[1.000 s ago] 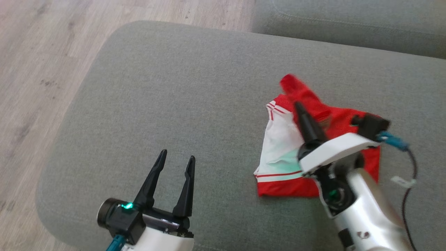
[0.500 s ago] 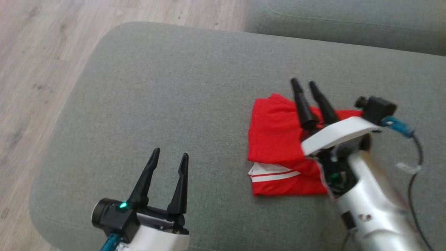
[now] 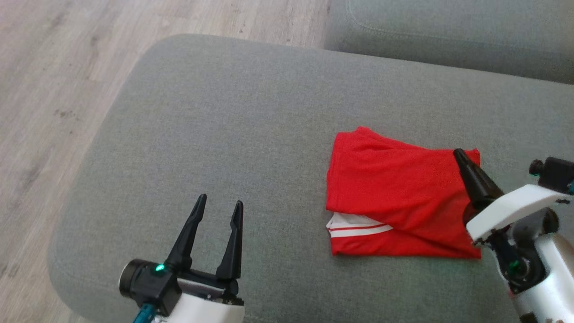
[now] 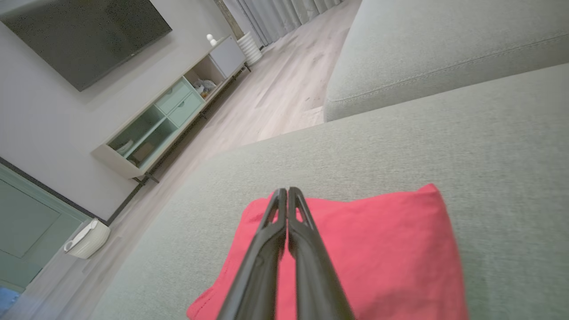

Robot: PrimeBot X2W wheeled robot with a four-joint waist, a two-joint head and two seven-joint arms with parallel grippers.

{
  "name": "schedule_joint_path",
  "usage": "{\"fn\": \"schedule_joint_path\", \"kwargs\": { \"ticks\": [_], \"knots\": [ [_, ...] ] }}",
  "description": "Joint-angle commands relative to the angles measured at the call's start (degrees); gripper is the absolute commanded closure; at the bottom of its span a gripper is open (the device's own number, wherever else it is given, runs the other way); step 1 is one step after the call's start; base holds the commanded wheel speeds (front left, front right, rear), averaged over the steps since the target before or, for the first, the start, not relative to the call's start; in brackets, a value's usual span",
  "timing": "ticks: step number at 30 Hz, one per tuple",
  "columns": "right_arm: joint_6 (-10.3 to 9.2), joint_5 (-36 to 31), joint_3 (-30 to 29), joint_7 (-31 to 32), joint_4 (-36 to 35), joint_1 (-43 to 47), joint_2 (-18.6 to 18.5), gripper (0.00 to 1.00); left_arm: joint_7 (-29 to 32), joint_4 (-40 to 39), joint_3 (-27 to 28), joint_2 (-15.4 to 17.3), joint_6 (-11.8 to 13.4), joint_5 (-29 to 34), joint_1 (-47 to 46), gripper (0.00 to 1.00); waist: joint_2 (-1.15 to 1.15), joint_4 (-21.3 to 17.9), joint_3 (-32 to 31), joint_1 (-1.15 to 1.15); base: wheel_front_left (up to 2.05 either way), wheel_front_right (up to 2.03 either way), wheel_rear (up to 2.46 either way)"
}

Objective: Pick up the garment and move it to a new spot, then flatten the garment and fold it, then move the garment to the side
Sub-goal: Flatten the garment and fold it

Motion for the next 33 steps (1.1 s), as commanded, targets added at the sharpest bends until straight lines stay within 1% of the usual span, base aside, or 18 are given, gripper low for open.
{"fn": "schedule_joint_path", "kwargs": {
  "ticks": [1,4,7,8,9,11,13,17,19,22,24,26,29,33],
  "knots": [
    [0.39,0.5,1.2,-0.9,-2.4,-0.8,-0.6,1.0,-0.3,-1.6,1.8,-0.4,-0.4,0.5,-0.5,0.0,0.0,0.2,-0.5,0.0,0.0,0.0,0.0],
    [0.39,0.2,2.4,-3.7,-2.6,0.5,-0.6,1.0,-0.3,-1.0,2.0,-0.4,-0.3,0.6,0.1,0.0,0.0,0.1,-1.9,0.0,0.0,0.0,0.0],
    [0.39,-3.3,3.3,-8.5,-1.7,1.9,-1.2,1.0,-0.3,-0.6,2.7,-0.4,0.2,0.5,1.0,0.0,0.0,-1.0,-3.3,0.0,0.0,0.0,0.0],
    [0.39,-5.7,3.3,-10.3,-0.8,2.4,-1.4,0.7,-0.3,-0.5,3.0,-0.4,0.4,0.3,1.3,0.0,0.0,-1.5,-3.7,0.0,0.0,0.0,0.0],
    [0.39,-8.6,3.5,-12.1,0.2,2.9,-1.6,0.0,-0.3,-0.4,3.3,-0.4,0.7,0.2,1.5,0.0,0.0,-2.1,-4.1,0.0,0.0,0.0,0.0],
    [0.39,-13.8,3.4,-15.5,2.0,4.0,-1.1,0.0,-0.3,-0.2,4.0,-0.4,1.2,0.0,1.9,0.0,0.0,-3.3,-4.9,0.0,0.0,0.0,0.0],
    [0.39,-18.2,2.2,-18.9,3.9,5.2,0.2,0.0,-0.3,0.1,4.7,-0.4,1.8,-0.2,2.3,0.0,0.0,-4.6,-5.8,0.0,0.0,0.0,0.0],
    [0.39,-27.5,-2.4,-22.6,6.3,8.1,4.0,0.0,-0.3,0.8,6.1,-0.5,2.8,-0.3,2.8,0.0,0.0,-7.2,-7.4,0.0,0.0,0.0,0.0],
    [0.39,-32.2,-5.0,-23.1,6.0,10.0,6.3,0.0,-0.3,1.3,6.8,-0.5,3.0,-0.1,3.1,0.0,0.0,-8.4,-8.2,0.0,0.0,0.0,0.0],
    [0.39,-38.4,-9.7,-23.2,1.4,13.4,10.2,0.0,-0.3,2.1,7.7,-0.4,3.1,0.5,3.7,0.0,0.0,-9.7,-9.2,0.0,0.0,0.0,0.0],
    [0.39,-41.4,-12.1,-23.2,-1.6,16.3,12.3,0.0,-0.3,2.8,8.1,-0.4,3.0,0.9,4.1,0.0,0.0,-10.4,-9.9,0.0,0.0,0.0,0.0],
    [0.39,-43.7,-13.2,-23.2,-3.7,19.1,13.6,0.0,-0.3,3.8,8.3,-0.4,2.8,1.4,4.6,0.0,0.0,-10.9,-10.4,0.0,0.0,0.0,0.0],
    [0.39,-45.5,-13.6,-23.2,-5.9,22.3,14.7,0.0,-0.3,5.5,8.6,-0.4,2.5,2.0,5.3,0.0,0.0,-11.7,-11.0,0.0,0.0,0.0,0.0],
    [0.39,-45.9,-13.6,-23.2,-6.8,24.8,15.4,0.0,-0.3,7.5,8.9,-0.4,2.2,2.5,6.0,0.0,0.0,-12.2,-11.6,0.0,0.0,0.0,0.0]
  ]
}}
